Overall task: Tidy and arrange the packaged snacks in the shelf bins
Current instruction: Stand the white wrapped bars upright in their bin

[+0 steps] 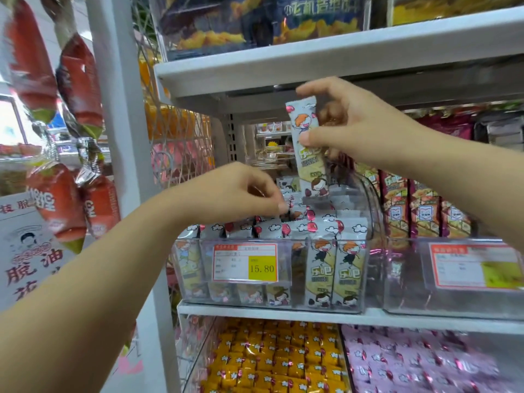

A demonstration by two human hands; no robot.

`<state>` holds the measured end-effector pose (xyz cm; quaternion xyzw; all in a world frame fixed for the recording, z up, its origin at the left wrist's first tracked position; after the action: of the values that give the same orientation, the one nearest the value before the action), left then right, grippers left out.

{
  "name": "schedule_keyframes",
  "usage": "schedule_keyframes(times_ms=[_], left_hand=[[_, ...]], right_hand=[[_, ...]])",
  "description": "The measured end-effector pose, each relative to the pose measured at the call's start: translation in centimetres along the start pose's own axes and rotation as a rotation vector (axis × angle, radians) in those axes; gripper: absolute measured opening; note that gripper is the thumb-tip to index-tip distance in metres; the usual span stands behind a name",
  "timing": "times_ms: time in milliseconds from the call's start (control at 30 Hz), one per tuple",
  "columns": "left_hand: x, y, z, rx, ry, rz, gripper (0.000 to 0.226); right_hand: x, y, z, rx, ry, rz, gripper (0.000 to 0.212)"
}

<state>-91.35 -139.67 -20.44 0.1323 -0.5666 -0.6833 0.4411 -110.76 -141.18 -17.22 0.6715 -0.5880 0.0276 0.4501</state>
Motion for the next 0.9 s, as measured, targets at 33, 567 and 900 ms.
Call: schedule_keyframes(times_ms=[33, 567, 900], left_hand=[[0.3, -0.2, 0.2, 0.032, 0.024, -0.056, 0.015], [4.2, -0.6, -0.6, 0.184, 0.144, 0.013, 0.021], [4.0, -1.1, -1.4, 0.18, 0.028, 0.059, 0.013]], right_hand=[[-0.1, -0.1, 0.1, 0.023, -0.01, -0.005, 0.046], [-0.5, -0.9, 0.6, 0.061, -0.094, -0.096, 0.04], [-0.2, -3.4, 1.5, -0.561, -0.015, -0.27, 0.021]])
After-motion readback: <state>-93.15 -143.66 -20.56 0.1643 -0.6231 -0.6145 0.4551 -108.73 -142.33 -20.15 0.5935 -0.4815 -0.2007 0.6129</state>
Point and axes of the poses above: each hand's wrist, its own x-axis towards the middle knuckle, its own y-axis out of the back of the hand, z = x × y, the point moved 1 cm from there along x, towards the middle knuckle, and after that the axes turned 10 degrees about -y, right-handed, at the moved point
